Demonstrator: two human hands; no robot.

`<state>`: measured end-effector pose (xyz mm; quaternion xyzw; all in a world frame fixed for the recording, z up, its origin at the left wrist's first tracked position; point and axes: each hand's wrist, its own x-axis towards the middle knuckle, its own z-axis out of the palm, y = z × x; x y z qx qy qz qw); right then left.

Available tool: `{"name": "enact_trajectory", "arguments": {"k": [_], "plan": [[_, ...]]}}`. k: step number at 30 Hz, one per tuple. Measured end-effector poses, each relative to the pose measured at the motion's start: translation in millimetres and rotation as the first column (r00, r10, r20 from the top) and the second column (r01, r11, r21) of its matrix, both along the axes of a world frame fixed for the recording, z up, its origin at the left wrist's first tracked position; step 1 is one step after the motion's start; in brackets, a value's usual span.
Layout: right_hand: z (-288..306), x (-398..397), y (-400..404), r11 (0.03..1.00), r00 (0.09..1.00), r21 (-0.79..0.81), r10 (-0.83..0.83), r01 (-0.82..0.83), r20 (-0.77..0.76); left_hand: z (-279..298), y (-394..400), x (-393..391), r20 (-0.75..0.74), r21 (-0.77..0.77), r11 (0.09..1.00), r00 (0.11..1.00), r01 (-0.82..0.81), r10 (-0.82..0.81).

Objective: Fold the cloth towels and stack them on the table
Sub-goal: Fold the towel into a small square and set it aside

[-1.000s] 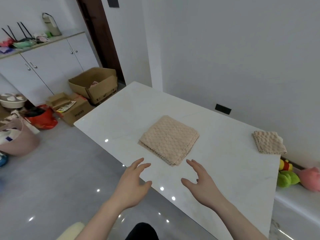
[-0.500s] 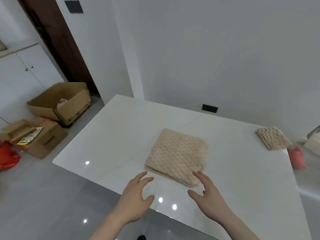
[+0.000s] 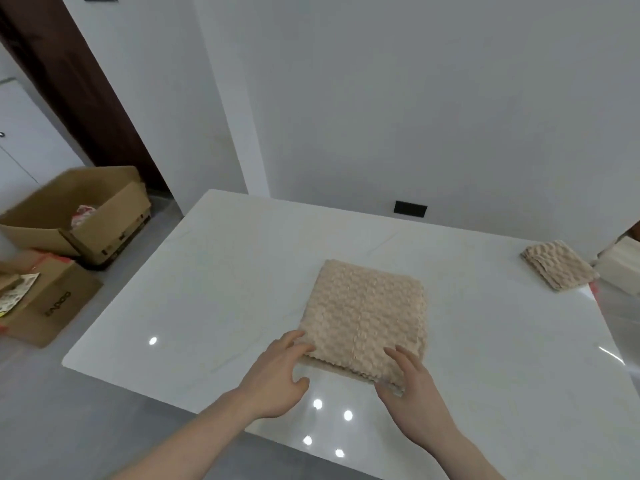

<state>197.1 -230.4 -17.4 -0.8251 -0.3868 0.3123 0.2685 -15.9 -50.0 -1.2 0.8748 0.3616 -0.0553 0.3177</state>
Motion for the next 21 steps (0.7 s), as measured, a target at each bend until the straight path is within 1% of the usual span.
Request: {"name": "enact_trajectory", "arguments": {"k": [2,4,7,9,11,13,15,18,21], "plan": [[-29,11,14,1.000,0.998,0.000,-0.014,0.014,0.065,-24,18,17,0.001,0.049,0.997,0.998,0.057,-0.057],[-56,20,25,0.999,0.995,-0.002,-0.039,0.039,0.086,-51,35,34,0.008,0.096,0.991,0.995,0.095,-0.096],[-101,21,35,0.998,0.987,0.017,-0.058,0.056,0.149,-106,53,47,0.050,0.184,0.971,0.986,0.149,-0.161],[-135,12,38,0.995,0.960,0.070,-0.088,0.071,0.266,-147,51,47,0.123,0.278,0.949,0.974,0.149,-0.189],[-163,0,38,0.988,0.911,0.143,-0.117,0.065,0.397,-179,41,41,0.203,0.370,0.924,0.962,0.099,-0.184],[-178,-4,38,0.974,0.862,0.218,-0.158,0.056,0.482,-195,37,39,0.262,0.421,0.906,0.949,0.050,-0.174],[-185,-3,39,0.960,0.830,0.276,-0.193,0.050,0.523,-202,40,37,0.309,0.434,0.900,0.931,0.044,-0.195],[-190,-2,39,0.958,0.787,0.285,-0.195,0.025,0.585,-207,43,36,0.315,0.468,0.882,0.924,0.049,-0.218],[-192,-5,38,0.965,0.756,0.260,-0.185,0.021,0.628,-210,42,35,0.343,0.477,0.878,0.913,0.032,-0.220]]}}
